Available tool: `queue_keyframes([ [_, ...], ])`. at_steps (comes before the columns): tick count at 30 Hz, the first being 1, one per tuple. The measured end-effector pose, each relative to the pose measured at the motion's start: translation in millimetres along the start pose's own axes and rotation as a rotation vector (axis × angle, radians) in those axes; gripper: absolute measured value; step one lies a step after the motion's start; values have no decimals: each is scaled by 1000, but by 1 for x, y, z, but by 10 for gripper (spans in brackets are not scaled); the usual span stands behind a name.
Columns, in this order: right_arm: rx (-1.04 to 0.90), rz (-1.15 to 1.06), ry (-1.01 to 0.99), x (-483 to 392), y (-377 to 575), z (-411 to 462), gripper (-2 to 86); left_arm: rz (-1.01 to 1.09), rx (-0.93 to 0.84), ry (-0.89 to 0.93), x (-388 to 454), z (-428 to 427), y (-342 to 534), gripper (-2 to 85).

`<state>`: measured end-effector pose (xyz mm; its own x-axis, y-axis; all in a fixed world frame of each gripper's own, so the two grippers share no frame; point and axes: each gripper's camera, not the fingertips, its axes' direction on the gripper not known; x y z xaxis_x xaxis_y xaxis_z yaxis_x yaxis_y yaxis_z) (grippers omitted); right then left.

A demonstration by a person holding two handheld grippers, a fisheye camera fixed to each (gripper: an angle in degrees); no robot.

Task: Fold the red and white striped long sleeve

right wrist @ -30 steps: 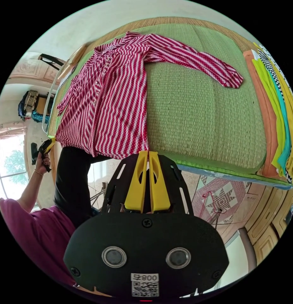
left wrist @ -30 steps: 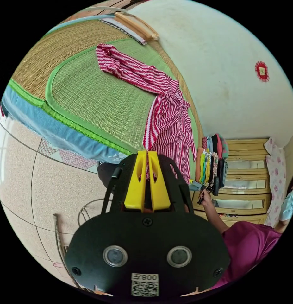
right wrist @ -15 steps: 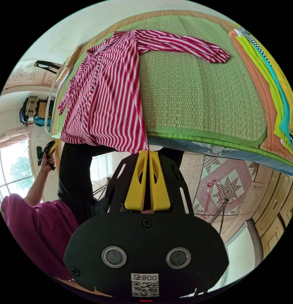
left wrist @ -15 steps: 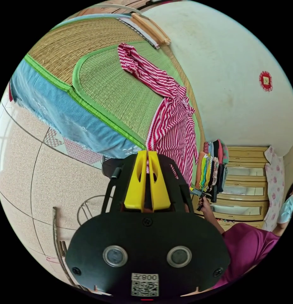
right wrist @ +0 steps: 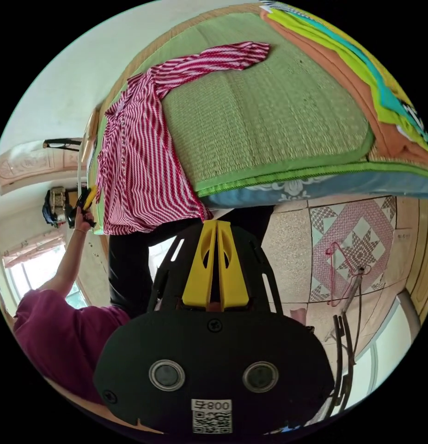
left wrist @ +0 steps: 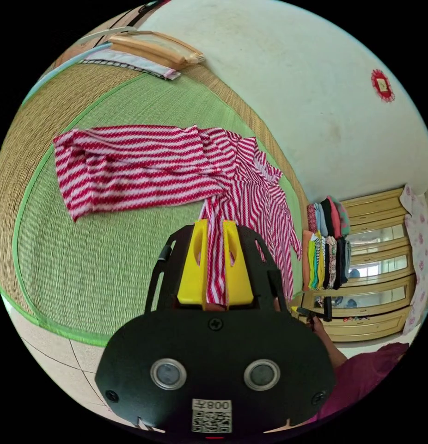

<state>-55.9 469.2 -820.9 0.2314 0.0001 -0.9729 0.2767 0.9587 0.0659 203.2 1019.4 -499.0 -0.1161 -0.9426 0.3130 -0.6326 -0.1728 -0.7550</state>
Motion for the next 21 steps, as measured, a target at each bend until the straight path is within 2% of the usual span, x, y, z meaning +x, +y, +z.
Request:
queue_keyframes([
  [2, 44, 14, -20, 3, 5, -10, 0, -16, 12, -73, -7, 11, -17, 39],
  [4, 74, -9, -23, -7, -3, -17, 0, -28, 5, -221, -20, 19, -34, 20],
  [6, 98, -56, -6, -26, -20, -20, 0, -41, 42, -257, -32, 15, -39, 12],
  [9, 144, -169, 24, -70, -64, -22, 0, -90, 59, -247, -49, 13, -41, 5],
  [11, 191, -254, 53, -108, -106, -20, 0, -57, 76, -259, -44, 15, -41, 4],
  [14, 240, -359, 85, -161, -160, -18, 0, 22, 147, -180, -24, 24, -46, 3],
  [17, 286, -443, 196, -216, -213, -10, 0, 93, 132, -99, -2, 58, -69, 3],
  [21, 285, -486, 271, -262, -275, 10, 0, 150, 78, -120, 23, 129, -111, 2],
])
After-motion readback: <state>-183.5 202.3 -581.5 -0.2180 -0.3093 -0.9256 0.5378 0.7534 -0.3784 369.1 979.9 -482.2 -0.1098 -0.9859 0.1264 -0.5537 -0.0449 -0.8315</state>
